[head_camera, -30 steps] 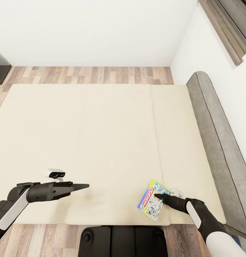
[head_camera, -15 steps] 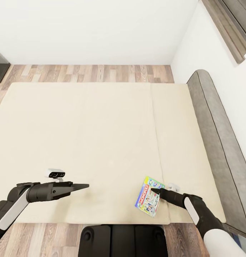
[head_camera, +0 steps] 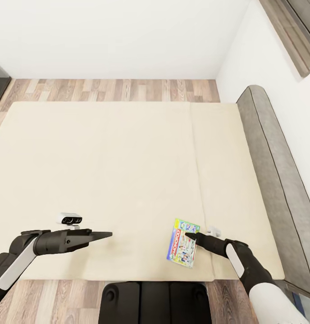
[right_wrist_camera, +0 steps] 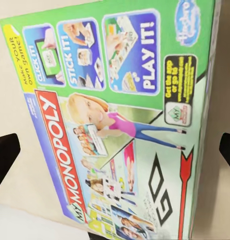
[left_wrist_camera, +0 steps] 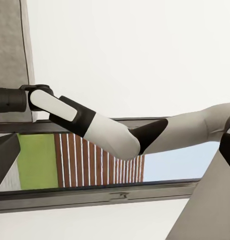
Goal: Put all the toys in the child's room - the three board games (two on the bed and one on the table), the two jigsaw puzzles on the table, and the tennis ball on the table - inside the toy box on the table in the child's room.
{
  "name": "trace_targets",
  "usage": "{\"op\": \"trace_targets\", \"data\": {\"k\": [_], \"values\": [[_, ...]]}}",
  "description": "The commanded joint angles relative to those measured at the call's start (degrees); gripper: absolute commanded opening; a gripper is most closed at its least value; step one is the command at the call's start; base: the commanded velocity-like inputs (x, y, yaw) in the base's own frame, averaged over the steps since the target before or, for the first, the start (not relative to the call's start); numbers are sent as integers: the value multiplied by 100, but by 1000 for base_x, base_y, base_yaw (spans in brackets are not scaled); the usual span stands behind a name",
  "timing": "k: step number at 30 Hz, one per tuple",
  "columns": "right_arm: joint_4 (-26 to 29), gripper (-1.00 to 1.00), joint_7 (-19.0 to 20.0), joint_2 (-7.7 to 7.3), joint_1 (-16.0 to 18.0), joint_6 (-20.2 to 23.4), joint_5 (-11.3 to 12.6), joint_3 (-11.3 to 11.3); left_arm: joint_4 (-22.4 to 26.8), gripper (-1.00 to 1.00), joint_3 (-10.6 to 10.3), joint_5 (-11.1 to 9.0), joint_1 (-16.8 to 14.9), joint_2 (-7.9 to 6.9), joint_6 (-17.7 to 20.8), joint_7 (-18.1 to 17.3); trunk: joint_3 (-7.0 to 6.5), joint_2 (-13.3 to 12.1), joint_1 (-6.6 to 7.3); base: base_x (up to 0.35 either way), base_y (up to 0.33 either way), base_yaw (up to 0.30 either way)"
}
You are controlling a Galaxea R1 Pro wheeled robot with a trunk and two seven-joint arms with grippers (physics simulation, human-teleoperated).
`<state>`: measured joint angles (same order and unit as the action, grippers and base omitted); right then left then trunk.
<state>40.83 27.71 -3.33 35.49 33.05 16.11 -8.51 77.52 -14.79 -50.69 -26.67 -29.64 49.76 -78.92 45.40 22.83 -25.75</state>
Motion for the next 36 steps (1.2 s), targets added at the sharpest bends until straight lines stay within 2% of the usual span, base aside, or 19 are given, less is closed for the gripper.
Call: {"op": "trace_targets", "data": {"k": [1,30,32,34,36], "values": [[2,100,8,1,5,44,22,-14,0,100,-15,-38,-5,-7,60,0,11,9,-3,0,0,0],[38,100,14,7,67,54,17,-13,1,100,-21,-32,2,-3,50,0,28,9,-3,0,0,0],[53,100,10,37,163,91,20,-12,0,100,-18,-29,3,-5,43,-2,28,9,-3,0,0,0],[57,100,3,132,286,187,15,12,0,100,-16,-24,1,-6,33,-6,28,9,-3,0,0,0],[62,100,-4,227,364,272,10,144,0,100,-15,-23,1,-6,30,-8,28,9,-3,0,0,0]]}}
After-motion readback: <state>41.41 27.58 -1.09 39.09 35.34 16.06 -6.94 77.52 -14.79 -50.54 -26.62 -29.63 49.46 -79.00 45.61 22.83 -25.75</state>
